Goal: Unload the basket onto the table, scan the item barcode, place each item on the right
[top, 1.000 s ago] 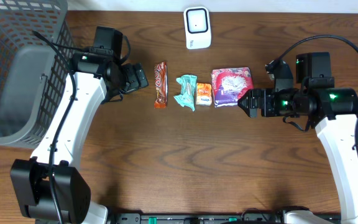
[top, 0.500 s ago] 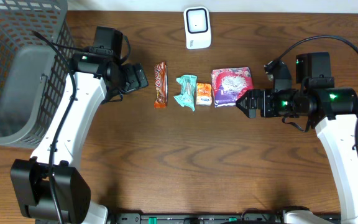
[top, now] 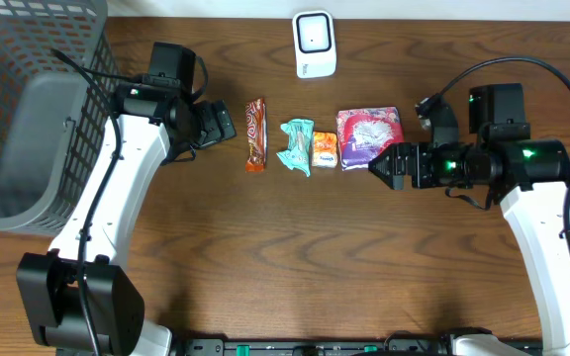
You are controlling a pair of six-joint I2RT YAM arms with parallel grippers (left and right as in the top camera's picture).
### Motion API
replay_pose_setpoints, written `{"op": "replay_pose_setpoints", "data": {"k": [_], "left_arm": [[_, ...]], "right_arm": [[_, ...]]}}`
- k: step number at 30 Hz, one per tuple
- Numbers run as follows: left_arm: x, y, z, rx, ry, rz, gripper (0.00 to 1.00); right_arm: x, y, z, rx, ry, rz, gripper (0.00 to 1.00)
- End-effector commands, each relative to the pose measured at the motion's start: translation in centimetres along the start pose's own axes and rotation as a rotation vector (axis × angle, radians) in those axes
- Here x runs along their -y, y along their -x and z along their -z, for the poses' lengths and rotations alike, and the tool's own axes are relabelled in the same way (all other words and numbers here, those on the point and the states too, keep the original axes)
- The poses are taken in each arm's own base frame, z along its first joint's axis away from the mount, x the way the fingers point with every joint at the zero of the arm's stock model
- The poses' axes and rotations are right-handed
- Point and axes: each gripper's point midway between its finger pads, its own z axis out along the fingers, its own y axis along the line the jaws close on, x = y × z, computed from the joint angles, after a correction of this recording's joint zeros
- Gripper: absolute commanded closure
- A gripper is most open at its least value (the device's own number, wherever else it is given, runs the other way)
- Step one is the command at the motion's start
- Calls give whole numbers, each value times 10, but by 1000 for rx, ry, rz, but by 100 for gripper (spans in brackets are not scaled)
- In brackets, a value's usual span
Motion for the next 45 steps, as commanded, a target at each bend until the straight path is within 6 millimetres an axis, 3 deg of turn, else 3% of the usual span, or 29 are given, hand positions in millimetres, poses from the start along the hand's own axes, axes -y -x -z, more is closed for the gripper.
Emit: {"op": "replay_pose_setpoints", "data": {"k": [1, 17, 27, 34, 38, 45], "left_arm": [[-1, 3, 2, 11, 8, 2, 2], [-1, 3, 2, 11, 8, 2, 2], [-1, 3, 2, 12, 8, 2, 2], [-1, 3, 2, 12, 8, 2, 2], [-1, 3, 2, 12, 8, 2, 2], [-1, 3, 2, 12, 8, 2, 2]], "right_arm": [[-20, 2, 2, 2, 53, 40, 1], [-31, 0, -3, -6, 67, 77, 1], [-30, 21, -2, 75, 56, 122, 1], [3, 30, 1, 109, -139, 109, 1], [29, 34, 7, 140, -265, 6, 1], [42, 33, 11, 142, -342, -2, 1]]}}
